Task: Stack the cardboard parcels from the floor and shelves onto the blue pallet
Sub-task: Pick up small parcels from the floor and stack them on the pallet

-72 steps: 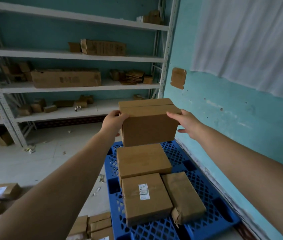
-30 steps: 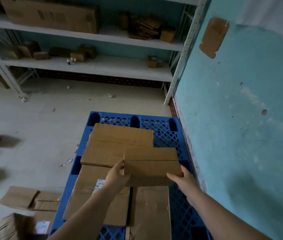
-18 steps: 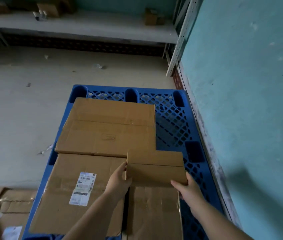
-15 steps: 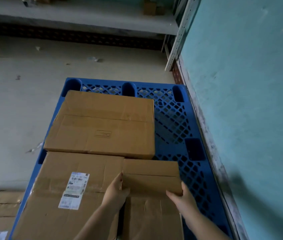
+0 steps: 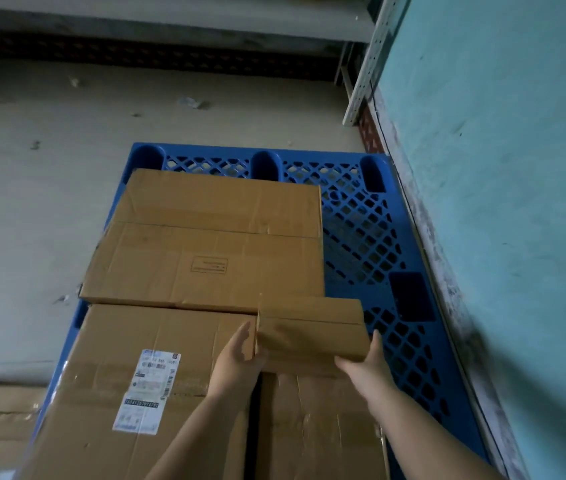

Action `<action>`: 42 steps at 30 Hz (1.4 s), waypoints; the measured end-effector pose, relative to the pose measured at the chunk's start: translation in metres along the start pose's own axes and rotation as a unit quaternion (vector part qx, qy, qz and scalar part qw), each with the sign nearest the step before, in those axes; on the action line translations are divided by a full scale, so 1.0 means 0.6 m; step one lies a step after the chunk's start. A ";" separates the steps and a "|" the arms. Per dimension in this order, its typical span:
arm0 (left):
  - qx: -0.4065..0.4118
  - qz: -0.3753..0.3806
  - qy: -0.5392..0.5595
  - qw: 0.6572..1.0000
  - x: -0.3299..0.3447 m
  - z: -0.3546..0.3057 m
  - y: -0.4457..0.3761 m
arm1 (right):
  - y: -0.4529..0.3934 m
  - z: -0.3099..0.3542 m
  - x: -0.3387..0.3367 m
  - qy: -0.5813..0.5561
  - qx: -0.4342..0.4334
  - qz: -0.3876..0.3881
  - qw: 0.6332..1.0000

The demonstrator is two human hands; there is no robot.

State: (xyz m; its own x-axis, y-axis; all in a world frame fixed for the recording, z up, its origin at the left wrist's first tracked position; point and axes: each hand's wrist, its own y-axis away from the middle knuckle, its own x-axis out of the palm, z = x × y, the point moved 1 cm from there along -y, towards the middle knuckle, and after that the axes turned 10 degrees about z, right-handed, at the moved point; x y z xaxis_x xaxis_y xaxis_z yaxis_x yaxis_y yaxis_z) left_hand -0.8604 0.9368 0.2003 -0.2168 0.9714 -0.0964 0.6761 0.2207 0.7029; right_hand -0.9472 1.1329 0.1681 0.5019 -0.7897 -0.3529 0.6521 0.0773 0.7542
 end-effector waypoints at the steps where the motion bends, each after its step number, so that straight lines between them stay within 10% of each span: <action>1: -0.003 0.000 0.002 1.000 -0.009 -0.007 0.016 | 0.014 0.011 -0.005 0.036 0.008 -0.002 0.999; 7: -0.044 -0.028 0.009 0.999 -0.120 -0.032 0.200 | 0.158 0.062 -0.054 0.182 0.083 0.046 0.979; 21: 0.072 -0.352 0.149 0.921 -0.453 -0.149 0.841 | 0.666 0.426 0.109 0.057 -0.215 0.275 0.935; 33: 0.163 -0.412 0.235 0.865 -0.681 0.071 1.265 | 1.085 0.494 0.465 0.122 -0.424 0.387 0.810; 42: 0.104 -0.446 0.238 0.856 -0.791 0.295 1.390 | 1.223 0.391 0.719 0.253 -0.411 0.438 0.759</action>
State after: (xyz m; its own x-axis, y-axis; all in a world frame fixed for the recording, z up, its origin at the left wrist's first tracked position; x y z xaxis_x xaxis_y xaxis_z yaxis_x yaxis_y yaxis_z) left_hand -0.0686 0.6751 0.7075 -0.9417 0.2732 -0.1961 0.1918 0.9152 0.3543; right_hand -0.3856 0.7062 0.6994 0.9655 0.1018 -0.2396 -0.0274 0.9550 0.2953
